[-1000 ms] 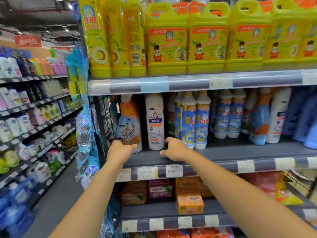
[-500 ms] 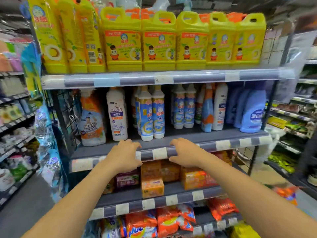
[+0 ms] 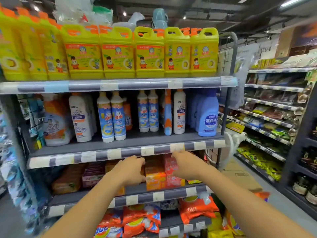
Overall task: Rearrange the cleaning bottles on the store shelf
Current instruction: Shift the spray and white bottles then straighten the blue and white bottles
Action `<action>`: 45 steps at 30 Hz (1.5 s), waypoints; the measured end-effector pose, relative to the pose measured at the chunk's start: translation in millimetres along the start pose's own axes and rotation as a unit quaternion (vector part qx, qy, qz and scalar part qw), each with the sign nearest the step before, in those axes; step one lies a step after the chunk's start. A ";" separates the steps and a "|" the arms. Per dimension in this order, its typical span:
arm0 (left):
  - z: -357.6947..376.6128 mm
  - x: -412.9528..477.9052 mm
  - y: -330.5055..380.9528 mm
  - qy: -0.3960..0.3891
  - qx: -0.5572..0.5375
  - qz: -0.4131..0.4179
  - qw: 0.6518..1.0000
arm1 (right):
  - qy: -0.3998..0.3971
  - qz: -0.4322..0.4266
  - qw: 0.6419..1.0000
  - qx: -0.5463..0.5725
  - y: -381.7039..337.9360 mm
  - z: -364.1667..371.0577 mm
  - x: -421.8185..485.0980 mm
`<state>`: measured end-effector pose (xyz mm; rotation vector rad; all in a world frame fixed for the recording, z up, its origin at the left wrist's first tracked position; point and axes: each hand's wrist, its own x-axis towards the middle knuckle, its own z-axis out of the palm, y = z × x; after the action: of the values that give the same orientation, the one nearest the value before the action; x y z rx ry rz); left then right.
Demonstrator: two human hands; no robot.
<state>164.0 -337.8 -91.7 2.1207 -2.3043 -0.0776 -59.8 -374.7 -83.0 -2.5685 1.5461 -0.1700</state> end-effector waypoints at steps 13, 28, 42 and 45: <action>-4.4 15.8 64.2 -0.023 0.027 -0.018 0.999 | 0.033 0.033 0.997 0.058 80.4 -21.0 -7.2; -43.5 166.3 64.7 0.109 -0.024 -0.044 0.993 | 0.099 0.062 0.992 0.051 110.9 -53.4 122.6; -23.2 302.7 75.5 0.177 -0.289 -0.144 0.930 | 0.178 0.138 0.866 0.446 139.6 -41.7 256.5; -17.5 315.6 73.5 0.223 -0.365 -0.144 0.892 | 0.179 0.096 0.816 0.541 145.0 -31.7 263.1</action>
<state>65.2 -646.7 -79.6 1.7954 -1.3815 -0.3534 -68.5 -676.5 -70.7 -1.4944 1.2037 -1.1728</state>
